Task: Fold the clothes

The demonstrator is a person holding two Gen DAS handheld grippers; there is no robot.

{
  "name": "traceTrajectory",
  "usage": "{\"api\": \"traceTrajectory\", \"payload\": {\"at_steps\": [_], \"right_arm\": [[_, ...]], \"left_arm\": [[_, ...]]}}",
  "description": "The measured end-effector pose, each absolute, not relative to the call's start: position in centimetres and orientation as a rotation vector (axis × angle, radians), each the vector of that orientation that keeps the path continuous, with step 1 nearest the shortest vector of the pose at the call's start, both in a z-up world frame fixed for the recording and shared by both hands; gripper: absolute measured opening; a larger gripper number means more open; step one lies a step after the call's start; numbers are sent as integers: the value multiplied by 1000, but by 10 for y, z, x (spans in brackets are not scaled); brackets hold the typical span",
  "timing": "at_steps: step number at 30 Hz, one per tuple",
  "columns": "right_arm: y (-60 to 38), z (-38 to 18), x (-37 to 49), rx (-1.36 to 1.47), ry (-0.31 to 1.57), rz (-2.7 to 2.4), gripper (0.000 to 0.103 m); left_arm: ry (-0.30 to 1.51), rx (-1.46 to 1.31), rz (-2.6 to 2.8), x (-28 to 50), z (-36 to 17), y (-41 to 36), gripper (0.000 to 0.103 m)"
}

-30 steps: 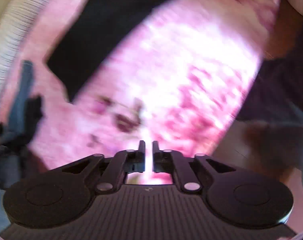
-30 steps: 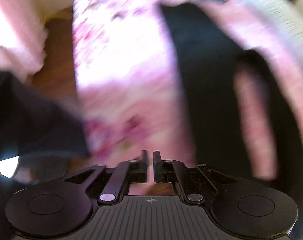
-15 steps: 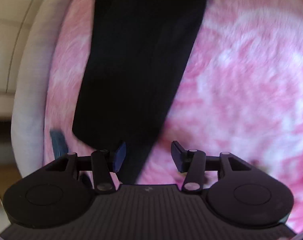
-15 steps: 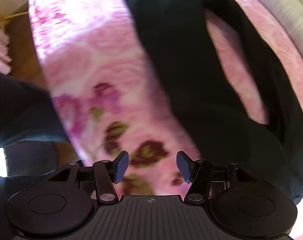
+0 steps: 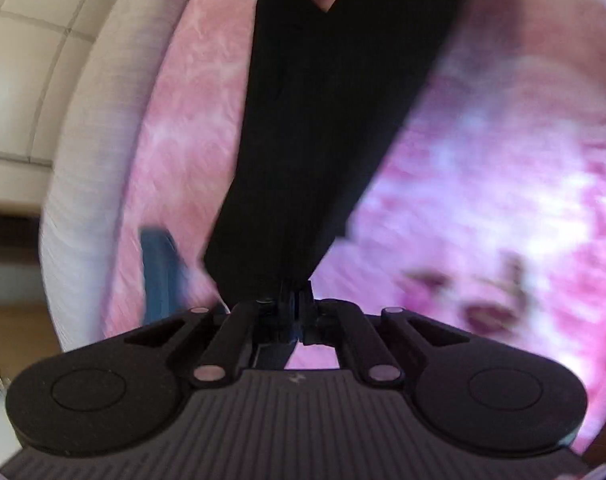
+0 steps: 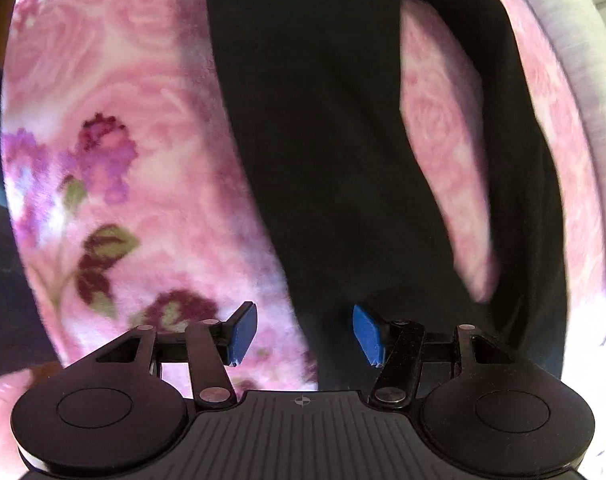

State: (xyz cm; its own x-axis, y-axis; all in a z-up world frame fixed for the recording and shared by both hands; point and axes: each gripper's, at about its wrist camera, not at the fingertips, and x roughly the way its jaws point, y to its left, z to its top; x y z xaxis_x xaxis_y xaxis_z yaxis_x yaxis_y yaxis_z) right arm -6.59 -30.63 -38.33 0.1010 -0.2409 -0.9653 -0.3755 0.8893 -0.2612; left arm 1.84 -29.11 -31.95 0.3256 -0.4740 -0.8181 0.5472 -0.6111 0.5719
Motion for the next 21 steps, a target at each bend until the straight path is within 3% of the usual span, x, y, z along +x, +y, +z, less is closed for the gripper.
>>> {"api": "traceTrajectory", "payload": {"at_steps": [7,13,21], "right_arm": [[-294,-368,-101,-425,1510,150,57],[-313,-364,-119,-440,1541,71,57],[-381,-351,-124,-330,1554,-88,57]], "left_arm": [[432,1802,-1565,-36,-345,-192,0],[538,1842,-1613,-58,-365,-179,1],[587,1721,-1418,1,-338,-232,28]]}}
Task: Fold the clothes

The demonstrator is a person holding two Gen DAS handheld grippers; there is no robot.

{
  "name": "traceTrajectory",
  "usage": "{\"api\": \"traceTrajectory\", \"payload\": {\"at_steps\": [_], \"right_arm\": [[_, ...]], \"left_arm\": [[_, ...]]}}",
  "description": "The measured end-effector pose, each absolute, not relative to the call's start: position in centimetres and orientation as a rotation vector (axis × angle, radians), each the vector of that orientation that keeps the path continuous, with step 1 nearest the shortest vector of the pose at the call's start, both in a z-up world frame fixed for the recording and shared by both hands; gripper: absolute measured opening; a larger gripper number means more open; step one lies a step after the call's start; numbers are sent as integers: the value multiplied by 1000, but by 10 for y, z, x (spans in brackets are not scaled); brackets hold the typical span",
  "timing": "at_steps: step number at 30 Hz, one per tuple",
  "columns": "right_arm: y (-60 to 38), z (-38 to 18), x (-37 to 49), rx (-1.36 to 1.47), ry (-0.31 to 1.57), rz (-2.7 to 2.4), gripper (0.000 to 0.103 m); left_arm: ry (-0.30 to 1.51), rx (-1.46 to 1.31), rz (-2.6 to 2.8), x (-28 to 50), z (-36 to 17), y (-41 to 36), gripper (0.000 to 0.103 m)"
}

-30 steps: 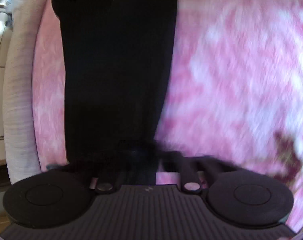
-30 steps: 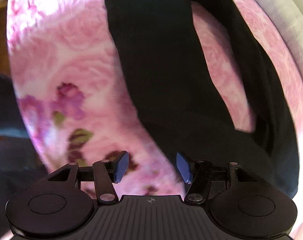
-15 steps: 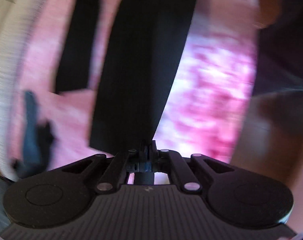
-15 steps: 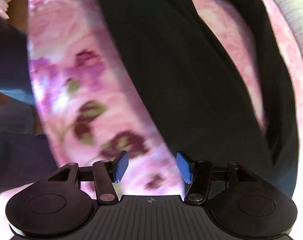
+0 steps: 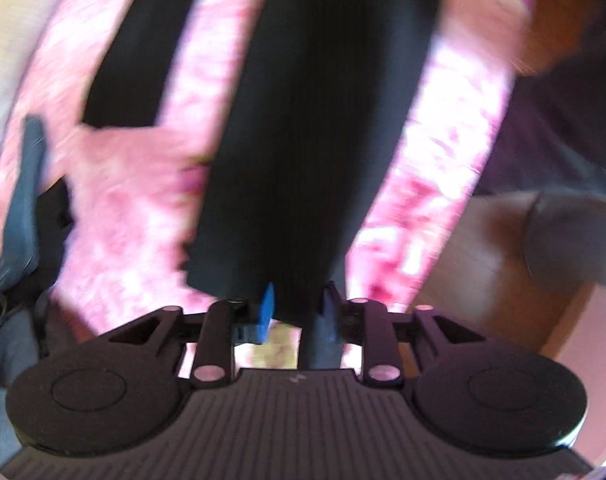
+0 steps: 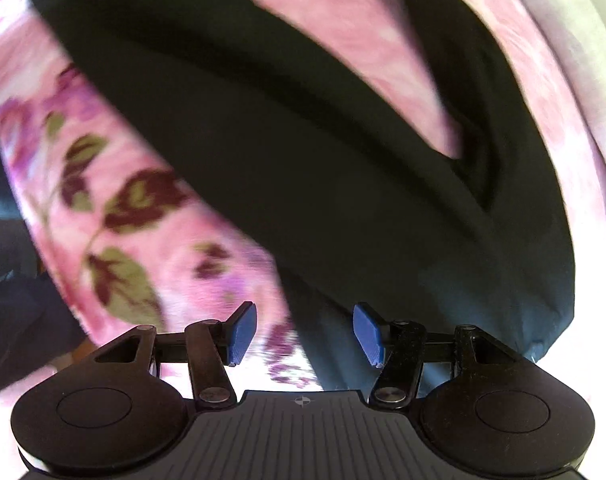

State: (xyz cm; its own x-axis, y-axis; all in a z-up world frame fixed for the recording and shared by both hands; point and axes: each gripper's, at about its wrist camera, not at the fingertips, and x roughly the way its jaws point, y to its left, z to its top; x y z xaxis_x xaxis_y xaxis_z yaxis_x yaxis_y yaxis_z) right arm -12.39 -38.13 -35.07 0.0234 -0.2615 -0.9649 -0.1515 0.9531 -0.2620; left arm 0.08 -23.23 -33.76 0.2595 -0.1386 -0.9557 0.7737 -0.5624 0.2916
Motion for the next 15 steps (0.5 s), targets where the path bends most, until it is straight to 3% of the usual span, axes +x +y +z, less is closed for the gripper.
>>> {"api": "traceTrajectory", "payload": {"at_steps": [4,12,15], "right_arm": [[-395,-337,-109,-293,1508,-146,57],[-378,-342,-48,-302,1468,-73,58],[-368,-342,-33,-295,1455,-69,58]], "left_arm": [[571,1584,-1352,27,-329,-281,34],[416,1474,-1438,41,-366,-390,49],[397,1515,-1541,38,-383,-406,49]]}}
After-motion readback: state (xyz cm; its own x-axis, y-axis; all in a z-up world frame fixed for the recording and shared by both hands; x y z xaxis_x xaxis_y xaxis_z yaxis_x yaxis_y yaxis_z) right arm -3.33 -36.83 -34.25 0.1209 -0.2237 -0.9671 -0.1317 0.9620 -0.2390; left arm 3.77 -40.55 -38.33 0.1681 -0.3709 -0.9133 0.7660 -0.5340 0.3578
